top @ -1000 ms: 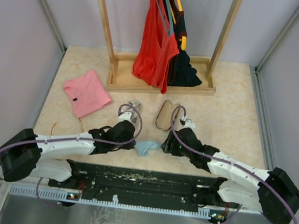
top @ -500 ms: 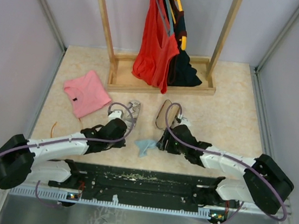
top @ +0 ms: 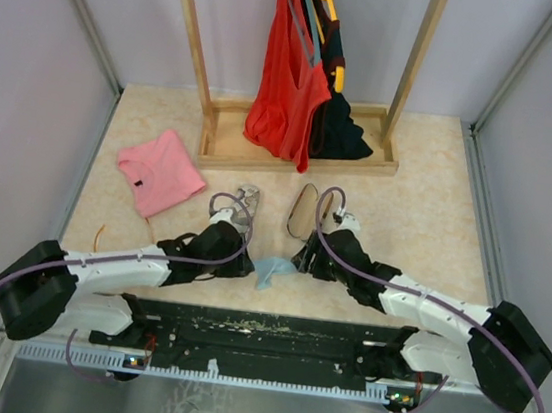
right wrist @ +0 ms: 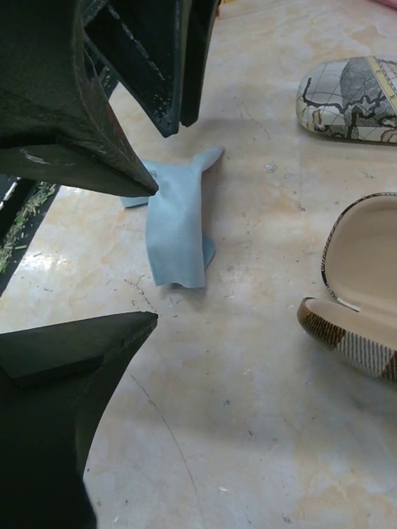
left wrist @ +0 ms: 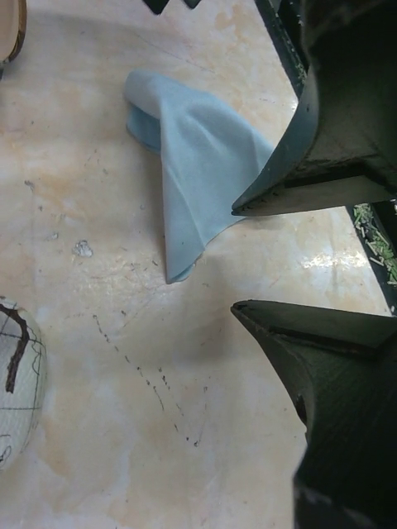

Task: Organize the sunglasses
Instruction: Adjust the glasses cleaning cloth at the center of the board.

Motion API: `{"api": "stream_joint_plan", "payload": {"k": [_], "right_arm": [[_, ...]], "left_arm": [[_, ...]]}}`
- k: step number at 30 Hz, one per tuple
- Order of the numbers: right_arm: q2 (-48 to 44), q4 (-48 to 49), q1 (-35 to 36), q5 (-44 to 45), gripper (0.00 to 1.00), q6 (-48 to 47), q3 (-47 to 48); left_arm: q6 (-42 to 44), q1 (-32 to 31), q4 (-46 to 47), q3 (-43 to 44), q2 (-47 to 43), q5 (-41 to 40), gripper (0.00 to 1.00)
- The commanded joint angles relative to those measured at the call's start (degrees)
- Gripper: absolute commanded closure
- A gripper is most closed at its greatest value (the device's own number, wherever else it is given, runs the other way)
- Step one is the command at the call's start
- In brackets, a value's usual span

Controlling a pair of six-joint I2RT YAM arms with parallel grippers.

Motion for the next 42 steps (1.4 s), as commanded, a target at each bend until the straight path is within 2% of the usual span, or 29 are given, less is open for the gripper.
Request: {"api": "stream_joint_plan", "payload": {"k": [1, 12, 20, 22, 24, 27, 31, 35, 42], "right_arm": [[-2.5, -0.1, -0.4, 1.6, 0.42, 0.2, -0.7], [-3.1, -0.7, -0.4, 1.3, 0.42, -0.2, -0.5], [-4.4, -2.1, -0.4, 1.4, 0.42, -0.7, -0.6], [-4.6, -2.5, -0.4, 1.5, 0.42, -0.8, -0.8], [-4.8, -2.6, -0.4, 1.4, 0.42, -0.7, -1.0], [-4.8, -2.3, -0.6, 1.0, 0.42, -0.4, -1.6], [-4.3, 0.5, -2.5, -1.3, 0.42, 1.2, -3.6], [-2.9, 7.6, -5.7, -6.4, 0.42, 2.5, -6.5], [3.4, 15.1, -6.9, -12.0, 0.42, 4.0, -6.4]], "left_arm": [[-3.7, -0.2, 3.4, 0.6, 3.6, -0.8, 0.48], [-5.8, -0.2, 5.8, 1.9, 9.1, -0.1, 0.49], [-4.7, -0.2, 9.2, 2.1, 14.5, -0.4, 0.61], [-4.2, -0.2, 9.3, 2.4, 15.5, -0.8, 0.68], [-3.6, -0.2, 9.3, 2.5, 16.2, -1.4, 0.82], [-2.6, -0.1, 9.0, 2.6, 16.8, -2.2, 0.99], [-1.8, 0.4, 7.6, 2.4, 16.1, -3.4, 1.0], [-0.9, 0.9, 7.5, 1.3, 14.0, -4.1, 1.0], [-0.3, 1.1, 6.6, 1.4, 13.9, -4.3, 1.0]]}}
